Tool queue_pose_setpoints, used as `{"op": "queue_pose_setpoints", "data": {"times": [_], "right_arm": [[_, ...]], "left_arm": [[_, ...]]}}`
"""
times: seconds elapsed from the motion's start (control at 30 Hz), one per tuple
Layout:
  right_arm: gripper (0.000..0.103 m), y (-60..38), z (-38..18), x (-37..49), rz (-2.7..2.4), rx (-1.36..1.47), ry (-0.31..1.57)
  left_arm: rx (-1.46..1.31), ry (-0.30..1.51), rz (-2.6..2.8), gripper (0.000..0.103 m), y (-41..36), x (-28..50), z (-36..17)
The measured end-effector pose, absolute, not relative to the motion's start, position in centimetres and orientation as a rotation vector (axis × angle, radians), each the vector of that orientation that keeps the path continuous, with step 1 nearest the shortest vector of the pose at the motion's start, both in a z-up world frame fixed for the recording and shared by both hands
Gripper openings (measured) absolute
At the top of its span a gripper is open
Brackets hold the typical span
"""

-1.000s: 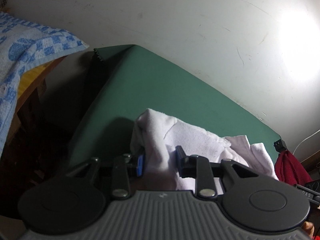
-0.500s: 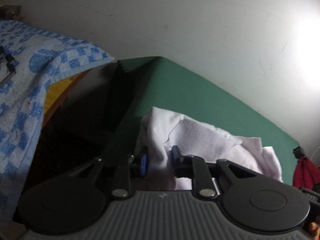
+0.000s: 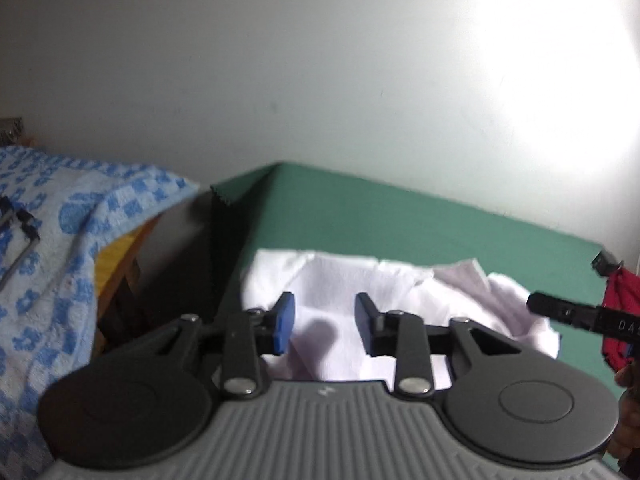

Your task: Fold clothes

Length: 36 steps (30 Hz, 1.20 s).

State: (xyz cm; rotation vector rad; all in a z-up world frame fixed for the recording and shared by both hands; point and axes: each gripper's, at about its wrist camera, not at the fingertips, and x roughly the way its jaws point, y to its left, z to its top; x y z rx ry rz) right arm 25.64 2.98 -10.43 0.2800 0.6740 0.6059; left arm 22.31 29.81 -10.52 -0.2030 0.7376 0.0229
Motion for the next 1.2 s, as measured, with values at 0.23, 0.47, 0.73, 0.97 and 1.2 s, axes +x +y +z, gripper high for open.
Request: {"op": "queue_pose_setpoints", "data": {"times": [0.23, 0.47, 0.73, 0.97, 1.2], "right_arm": [[0.025, 0.1, -9.5, 24.8, 0.616, 0.384, 0.621], [0.027, 3.5, -10.2, 23.6, 0.763, 0.238, 0.669], [0.004, 7.5, -11.4, 22.5, 0.898, -0.066, 0.709], [0.021, 2.2, -10.1, 23.1, 0.709, 0.201, 0.677], [0.025, 0.7, -12.3, 25.1, 0.559, 0.437, 0.787]], "left_arm": [[-0.187, 0.66, -0.011, 0.04, 29.5, 19.5, -9.2], [-0.104, 0.706, -0.047, 0.063, 27.4, 19.4, -10.6], [-0.119, 0.736, -0.048, 0.064, 28.1, 18.7, -11.9], [-0.111, 0.682, -0.135, 0.064, 26.4, 17.8, -9.6], [-0.02, 0.71, -0.218, 0.07, 22.1, 18.7, -10.6]]}}
